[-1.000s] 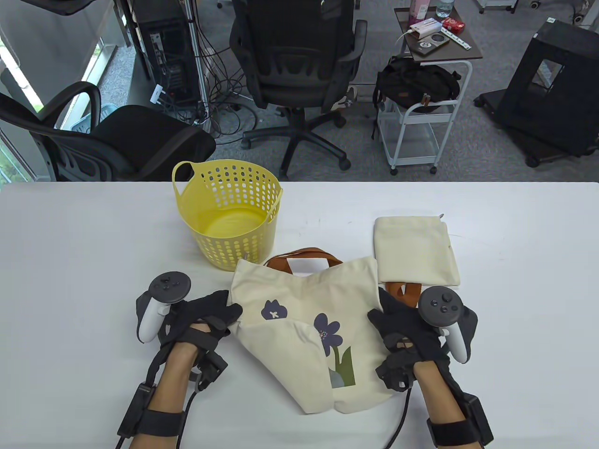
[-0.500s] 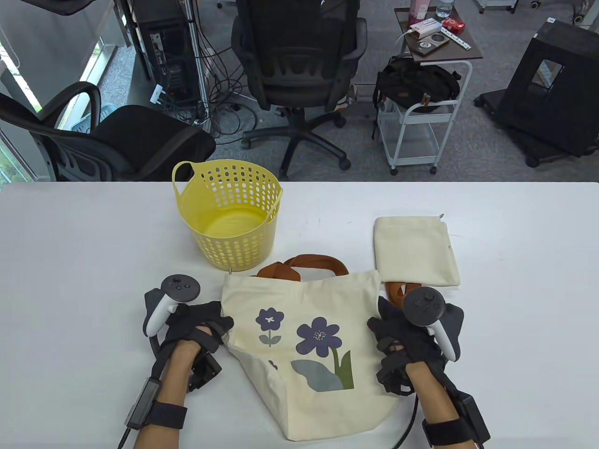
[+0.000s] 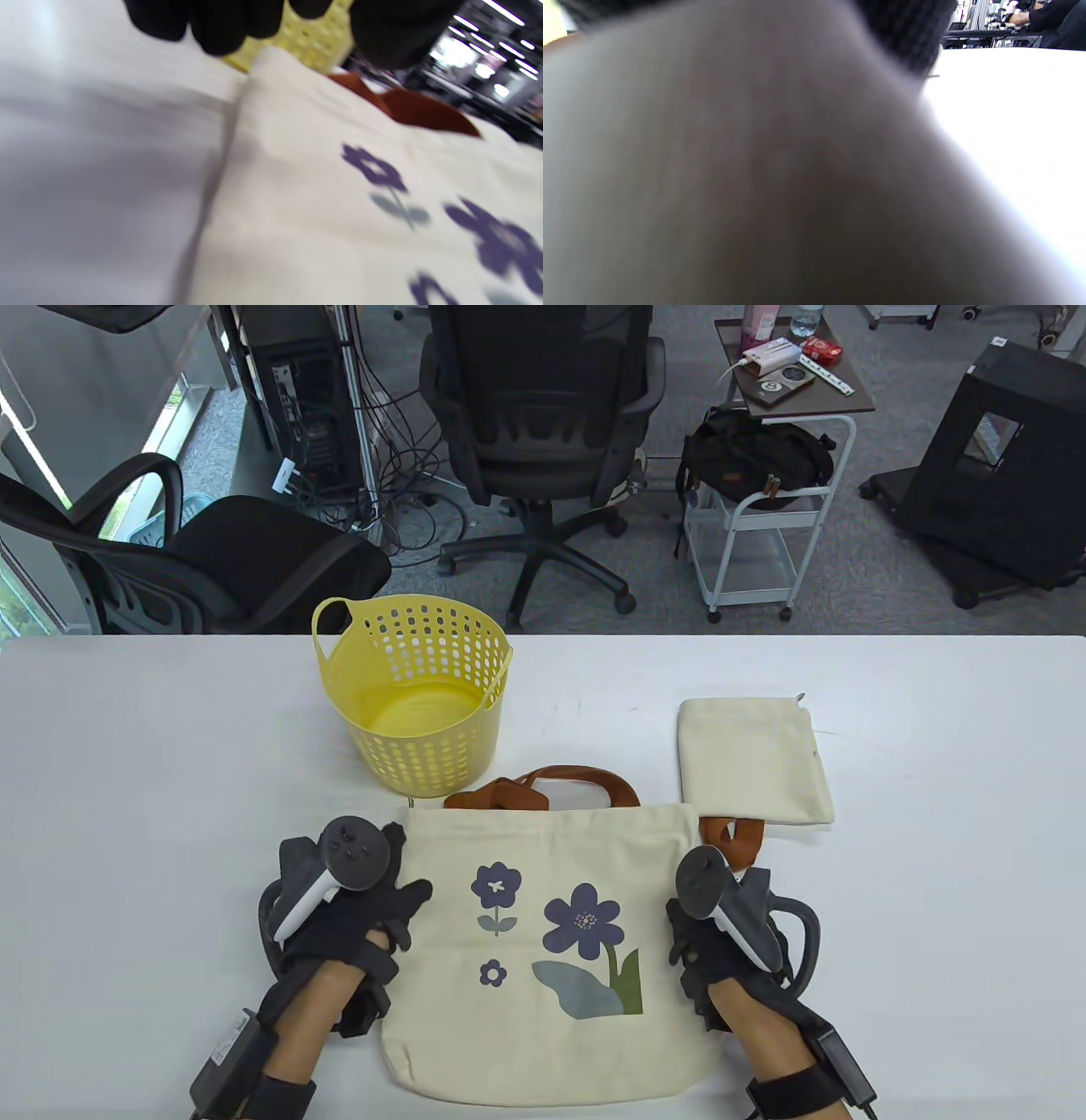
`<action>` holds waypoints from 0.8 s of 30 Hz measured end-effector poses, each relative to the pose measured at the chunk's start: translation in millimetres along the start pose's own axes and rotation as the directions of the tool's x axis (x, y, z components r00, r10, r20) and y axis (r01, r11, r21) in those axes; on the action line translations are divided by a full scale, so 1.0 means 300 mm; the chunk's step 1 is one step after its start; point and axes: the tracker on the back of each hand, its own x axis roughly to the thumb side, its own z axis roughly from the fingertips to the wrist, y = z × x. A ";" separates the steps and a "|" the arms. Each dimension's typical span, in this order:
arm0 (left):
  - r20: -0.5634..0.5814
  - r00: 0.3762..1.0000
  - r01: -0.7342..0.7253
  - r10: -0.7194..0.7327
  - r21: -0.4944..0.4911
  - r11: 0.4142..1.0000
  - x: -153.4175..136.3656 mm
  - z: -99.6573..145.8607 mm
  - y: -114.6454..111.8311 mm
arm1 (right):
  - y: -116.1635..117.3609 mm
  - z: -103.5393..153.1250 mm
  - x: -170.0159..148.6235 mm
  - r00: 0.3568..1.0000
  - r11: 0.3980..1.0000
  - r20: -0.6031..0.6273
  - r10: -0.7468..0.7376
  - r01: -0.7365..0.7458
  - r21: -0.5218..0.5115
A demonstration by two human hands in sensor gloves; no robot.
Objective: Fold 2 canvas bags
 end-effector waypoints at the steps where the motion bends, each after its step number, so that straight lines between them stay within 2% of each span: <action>1: 0.037 0.999 0.027 -0.025 -0.055 0.998 0.006 0.015 -0.017 | 0.001 0.001 0.002 1.000 1.000 -0.002 0.012 -0.012 -0.002; 3: 0.132 0.989 0.098 -0.070 -0.220 0.971 0.017 0.058 -0.089 | 0.005 0.003 0.007 0.999 0.999 -0.004 0.036 -0.036 -0.008; 6: 0.169 0.980 0.164 -0.107 -0.370 0.915 0.025 0.094 -0.177 | 0.013 0.005 0.014 0.997 0.997 -0.004 0.072 -0.072 -0.021; 7: 0.170 0.974 0.213 -0.152 -0.441 0.872 0.026 0.103 -0.216 | 0.017 0.007 0.017 0.996 0.996 -0.006 0.089 -0.089 -0.024; 9: 0.177 0.959 0.282 -0.222 -0.507 0.815 0.025 0.102 -0.271 | 0.026 0.007 0.019 0.995 0.994 -0.001 0.103 -0.103 -0.027; 13: 0.197 0.922 0.386 -0.332 -0.441 0.810 0.038 0.110 -0.306 | 0.010 0.005 0.022 0.971 0.971 -0.045 0.236 -0.234 0.045; 17: 0.200 0.914 0.407 -0.354 -0.434 0.804 0.041 0.113 -0.316 | -0.056 0.003 0.053 0.964 0.962 -0.046 0.262 -0.264 -0.061; 20: 0.200 0.915 0.402 -0.350 -0.435 0.806 0.040 0.112 -0.317 | -0.095 -0.045 0.137 0.971 0.966 0.030 0.238 -0.233 -0.108; 24: 0.199 0.915 0.404 -0.352 -0.428 0.808 0.037 0.112 -0.321 | -0.118 -0.166 0.299 0.968 0.969 0.111 0.227 -0.214 -0.121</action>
